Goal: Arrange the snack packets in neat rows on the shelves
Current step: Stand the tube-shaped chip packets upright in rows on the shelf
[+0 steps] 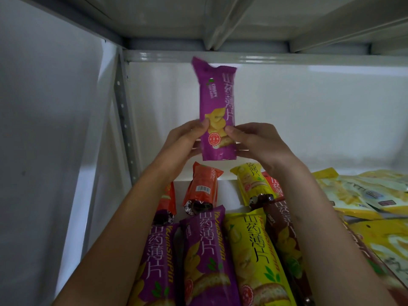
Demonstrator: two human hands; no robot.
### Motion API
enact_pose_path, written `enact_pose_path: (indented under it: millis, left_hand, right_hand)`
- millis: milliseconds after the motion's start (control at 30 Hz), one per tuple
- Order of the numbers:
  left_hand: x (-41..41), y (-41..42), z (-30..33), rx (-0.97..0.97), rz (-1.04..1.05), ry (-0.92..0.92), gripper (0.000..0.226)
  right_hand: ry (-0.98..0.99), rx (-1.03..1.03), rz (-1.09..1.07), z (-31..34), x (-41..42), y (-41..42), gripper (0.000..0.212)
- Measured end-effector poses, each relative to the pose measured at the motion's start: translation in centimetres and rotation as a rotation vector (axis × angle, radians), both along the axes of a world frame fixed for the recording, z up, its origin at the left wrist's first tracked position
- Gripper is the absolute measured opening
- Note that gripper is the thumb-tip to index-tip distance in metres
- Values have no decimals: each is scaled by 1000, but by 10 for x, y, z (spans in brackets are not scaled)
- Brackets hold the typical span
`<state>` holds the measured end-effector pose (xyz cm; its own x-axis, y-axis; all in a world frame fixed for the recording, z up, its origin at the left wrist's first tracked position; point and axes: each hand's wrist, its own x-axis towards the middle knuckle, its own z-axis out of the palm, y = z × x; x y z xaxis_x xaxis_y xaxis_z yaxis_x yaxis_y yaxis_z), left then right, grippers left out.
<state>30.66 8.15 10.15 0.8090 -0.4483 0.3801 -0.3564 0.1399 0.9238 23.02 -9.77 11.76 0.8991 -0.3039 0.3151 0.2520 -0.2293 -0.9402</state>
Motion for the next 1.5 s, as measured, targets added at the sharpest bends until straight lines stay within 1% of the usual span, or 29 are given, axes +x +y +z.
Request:
enact_pose_path:
  millis: [67,167,233,300,367,467,567,633,733,833,900,967,1100,1200,1267,1400,1500]
  left_hand:
    - [0,-1,-2,-6,-66,3,30]
    - [1,-5,-6,-83,-68,-12,33]
    - [2,-4,-7,-142,-91,16,33]
    - [2,-1,-7,-165,-99,21,39]
    - [1,0,-6,-175,-90,5,45]
    - [0,-2,-6,-194,-120,9,43]
    - [-1,-2,-3,-212,-172,90,47]
    - [-2,-2,-1,-221,-159,117,43]
    - [0,1,-2,-218,-116,88,34]
    - [-1,4,-1,-175,-123,77,39]
    - [-3,3,0,-158,-162,101,44]
    - [-6,0,1,-160,-197,135,43]
    - [-3,2,3,-189,-117,127,29]
    - [-1,8,3,-201,-94,121,27]
    - [-1,9,4,-192,-88,109,30]
    - [-2,11,6,-143,-151,143,50]
    - [-3,9,6,-136,-182,157,54]
  right_hand:
    - [-23,18,-26,1,-1,2,43]
    - [-67,6,-21,3,-2,5,37]
    - [-59,30,42,5,-4,4,34]
    - [-7,26,130,6,-8,3,30]
    - [12,26,171,5,-10,3,27]
    - [-59,54,110,5,-9,2,27]
    - [-98,87,67,6,-7,4,26]
    - [-104,73,62,6,-6,6,29]
    - [-86,44,93,5,-5,9,33]
    - [-101,80,106,5,-5,9,32]
    - [-123,66,76,4,-5,7,29]
    - [-120,54,50,4,-5,5,27]
    - [-72,25,83,5,-9,8,31]
    - [-46,29,124,7,-10,12,36]
    - [-43,51,128,8,-11,13,40]
    - [-52,53,103,8,-11,12,30]
    - [-41,27,70,7,-10,11,28]
